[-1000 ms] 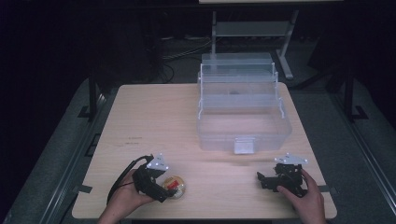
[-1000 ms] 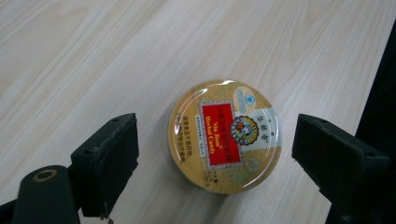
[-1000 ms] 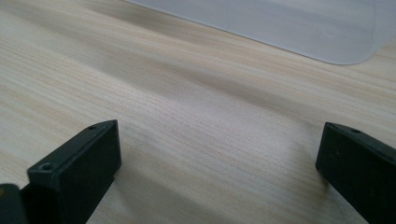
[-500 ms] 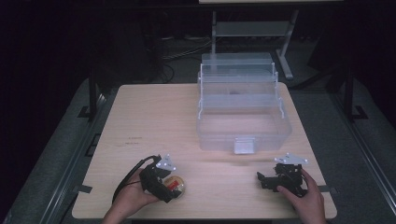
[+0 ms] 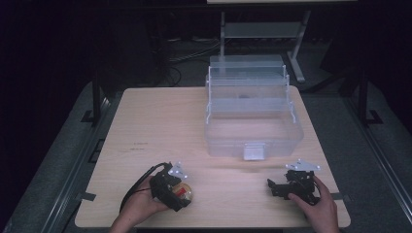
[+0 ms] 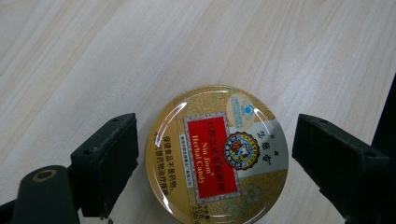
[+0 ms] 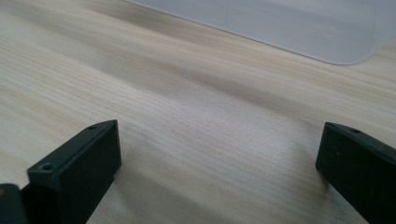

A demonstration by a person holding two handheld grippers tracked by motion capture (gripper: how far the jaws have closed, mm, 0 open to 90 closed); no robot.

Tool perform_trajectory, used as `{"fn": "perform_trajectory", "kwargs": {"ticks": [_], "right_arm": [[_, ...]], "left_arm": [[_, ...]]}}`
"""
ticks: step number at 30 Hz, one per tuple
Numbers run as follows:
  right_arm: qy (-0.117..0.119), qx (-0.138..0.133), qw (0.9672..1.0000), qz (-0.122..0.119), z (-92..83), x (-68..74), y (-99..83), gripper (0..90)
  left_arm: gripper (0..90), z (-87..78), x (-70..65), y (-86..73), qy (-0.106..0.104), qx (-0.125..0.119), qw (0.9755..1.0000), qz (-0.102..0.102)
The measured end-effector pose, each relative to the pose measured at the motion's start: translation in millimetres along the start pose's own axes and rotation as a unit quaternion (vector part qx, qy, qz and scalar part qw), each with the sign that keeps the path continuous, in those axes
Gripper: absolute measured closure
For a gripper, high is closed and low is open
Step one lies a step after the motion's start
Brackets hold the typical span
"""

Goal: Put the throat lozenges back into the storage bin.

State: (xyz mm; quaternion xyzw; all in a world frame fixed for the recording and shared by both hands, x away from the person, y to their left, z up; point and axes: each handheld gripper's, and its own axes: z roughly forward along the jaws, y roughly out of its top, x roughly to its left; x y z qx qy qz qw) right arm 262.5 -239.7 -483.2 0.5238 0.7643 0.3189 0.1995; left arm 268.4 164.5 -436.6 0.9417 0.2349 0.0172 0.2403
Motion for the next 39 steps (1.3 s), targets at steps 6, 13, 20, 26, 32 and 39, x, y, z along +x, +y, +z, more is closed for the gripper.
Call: {"fn": "perform_trajectory", "kwargs": {"ticks": [6, 13, 20, 26, 32, 39], "right_arm": [[0.0, 0.0, 1.0, -0.001, 0.0, -0.1, 0.0, 0.0], [0.0, 0.0, 1.0, 0.0, 0.0, 0.0, 0.0, 0.0], [0.0, 0.0, 1.0, -0.001, 0.0, -0.1, 0.0, 0.0], [0.0, 0.0, 1.0, 0.0, 0.0, 0.0, 0.0, 0.0], [0.0, 0.0, 1.0, -0.001, 0.0, -0.1, 0.0, 0.0], [0.0, 0.0, 1.0, 0.0, 0.0, 0.0, 0.0, 0.0]], "left_arm": [[13.9, 4.0, 0.1, -1.1, 0.0, 0.006, 1.0, 0.0], [13.9, 8.7, -0.3, -1.6, 0.001, 0.014, 0.9999, 0.003], [14.0, 10.7, -0.8, -1.9, 0.005, 0.019, 0.9998, 0.002], [15.0, 11.2, -1.9, -1.8, 0.007, 0.02, 0.9998, 0.003], [18.8, 10.3, -1.7, -2.1, 0.007, 0.016, 0.9998, 0.002], [19.4, 10.3, -1.8, -2.1, 0.007, 0.017, 0.9998, 0.003]]}}
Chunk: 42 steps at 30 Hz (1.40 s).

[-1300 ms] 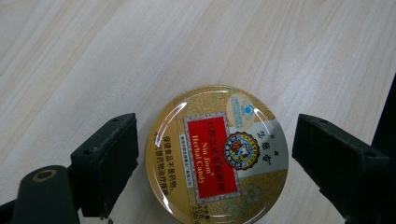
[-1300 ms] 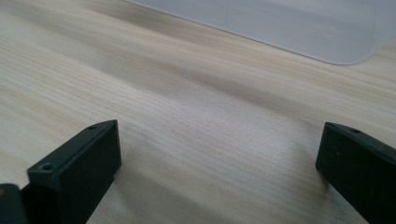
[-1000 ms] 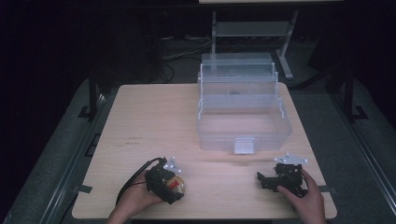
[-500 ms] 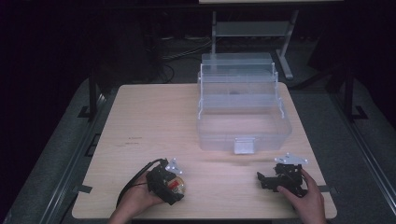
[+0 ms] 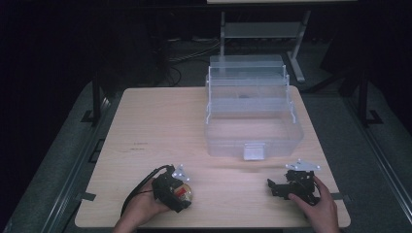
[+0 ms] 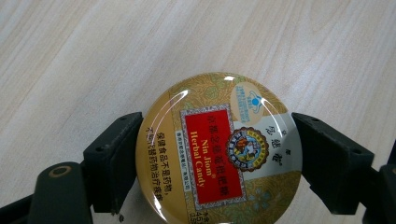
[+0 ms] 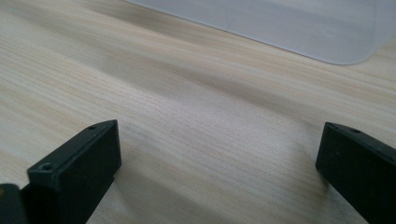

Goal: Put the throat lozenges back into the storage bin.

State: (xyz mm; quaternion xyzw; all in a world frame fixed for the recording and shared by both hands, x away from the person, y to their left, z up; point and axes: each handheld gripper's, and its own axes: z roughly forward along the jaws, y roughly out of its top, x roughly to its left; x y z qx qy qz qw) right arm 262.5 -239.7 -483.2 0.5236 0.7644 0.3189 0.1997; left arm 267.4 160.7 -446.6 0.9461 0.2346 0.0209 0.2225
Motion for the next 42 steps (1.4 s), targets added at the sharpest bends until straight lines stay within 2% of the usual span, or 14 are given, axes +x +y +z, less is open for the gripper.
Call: {"fn": "perform_trajectory", "kwargs": {"ticks": [17, 42], "right_arm": [[0.0, 0.0, 1.0, 0.0, -0.1, 0.0, -0.1, 0.0], [0.0, 0.0, 1.0, 0.0, -0.1, 0.1, -0.1, 0.0]], "left_arm": [[19.5, -7.0, 1.0, 2.3, 0.001, -0.002, 1.0, -0.006], [19.6, -17.0, 4.4, 15.9, 0.004, -0.015, 0.9999, -0.006]]}}
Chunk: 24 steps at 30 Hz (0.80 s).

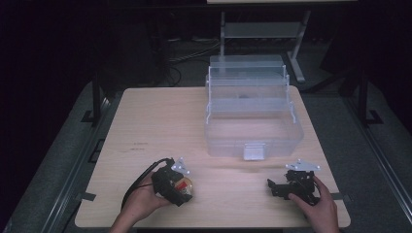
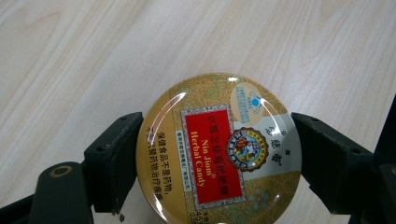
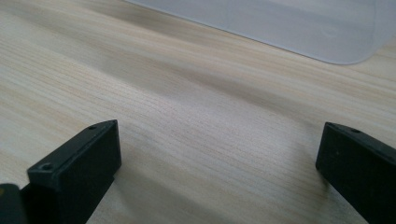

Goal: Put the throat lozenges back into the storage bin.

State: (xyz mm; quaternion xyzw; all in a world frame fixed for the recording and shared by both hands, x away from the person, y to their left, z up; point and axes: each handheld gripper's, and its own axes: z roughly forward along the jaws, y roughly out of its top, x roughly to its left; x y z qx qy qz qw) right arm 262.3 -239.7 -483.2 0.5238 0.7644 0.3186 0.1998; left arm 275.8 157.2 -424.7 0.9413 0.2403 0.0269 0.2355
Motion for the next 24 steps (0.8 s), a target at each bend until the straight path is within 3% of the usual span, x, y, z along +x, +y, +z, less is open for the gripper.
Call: {"fn": "perform_trajectory", "kwargs": {"ticks": [24], "right_arm": [[0.0, 0.0, 1.0, 0.0, 0.0, -0.1, 0.0, 0.0]], "left_arm": [[19.6, -4.6, 4.5, 15.7, 0.001, -0.005, 1.0, 0.007]]}}
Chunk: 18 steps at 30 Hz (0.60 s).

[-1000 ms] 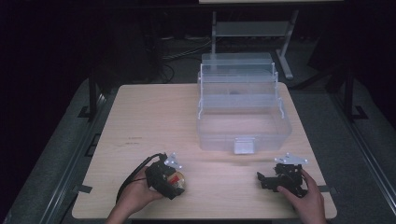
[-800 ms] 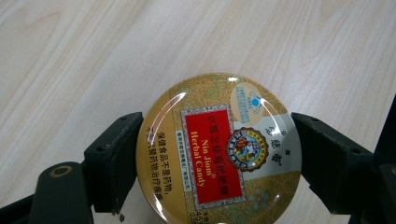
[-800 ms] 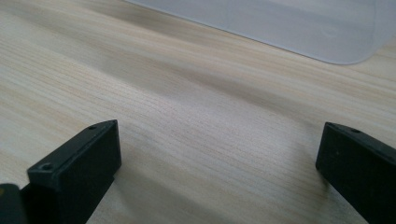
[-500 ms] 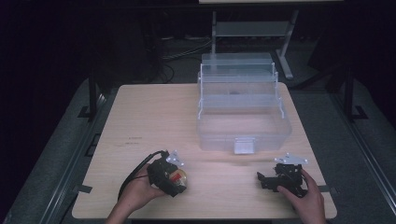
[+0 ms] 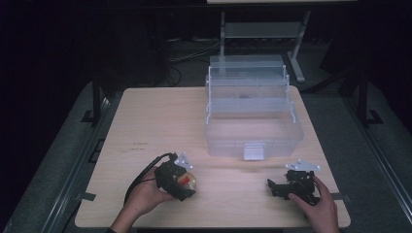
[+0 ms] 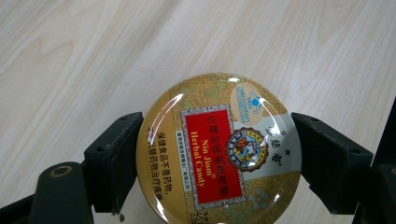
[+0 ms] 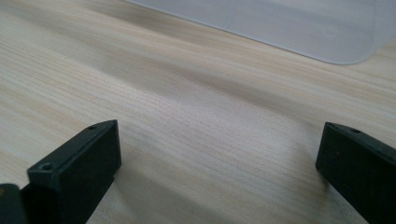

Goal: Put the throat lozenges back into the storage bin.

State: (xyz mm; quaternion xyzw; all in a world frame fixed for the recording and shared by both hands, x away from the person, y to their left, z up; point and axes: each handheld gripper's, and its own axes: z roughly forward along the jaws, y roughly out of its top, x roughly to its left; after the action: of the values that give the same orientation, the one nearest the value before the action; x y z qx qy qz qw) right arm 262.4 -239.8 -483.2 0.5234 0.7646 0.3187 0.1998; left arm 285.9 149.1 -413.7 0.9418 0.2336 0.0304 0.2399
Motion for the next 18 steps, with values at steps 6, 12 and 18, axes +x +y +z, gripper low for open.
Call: {"fn": "perform_trajectory", "kwargs": {"ticks": [6, 12, 18], "right_arm": [[0.0, 0.0, 1.0, 0.0, 0.0, 0.0, 0.0, 0.0], [0.0, 0.0, 1.0, 0.0, 0.0, 0.0, 0.0, 0.0], [0.0, 0.0, 1.0, 0.0, 0.0, 0.0, 0.0, 0.0]], "left_arm": [[19.6, -3.0, 2.7, 5.2, 0.0, -0.007, 1.0, 0.0], [19.6, -4.1, 5.0, 10.7, 0.001, -0.01, 1.0, 0.001], [19.6, -5.7, 6.9, 16.3, 0.0, -0.014, 0.9999, 0.001]]}}
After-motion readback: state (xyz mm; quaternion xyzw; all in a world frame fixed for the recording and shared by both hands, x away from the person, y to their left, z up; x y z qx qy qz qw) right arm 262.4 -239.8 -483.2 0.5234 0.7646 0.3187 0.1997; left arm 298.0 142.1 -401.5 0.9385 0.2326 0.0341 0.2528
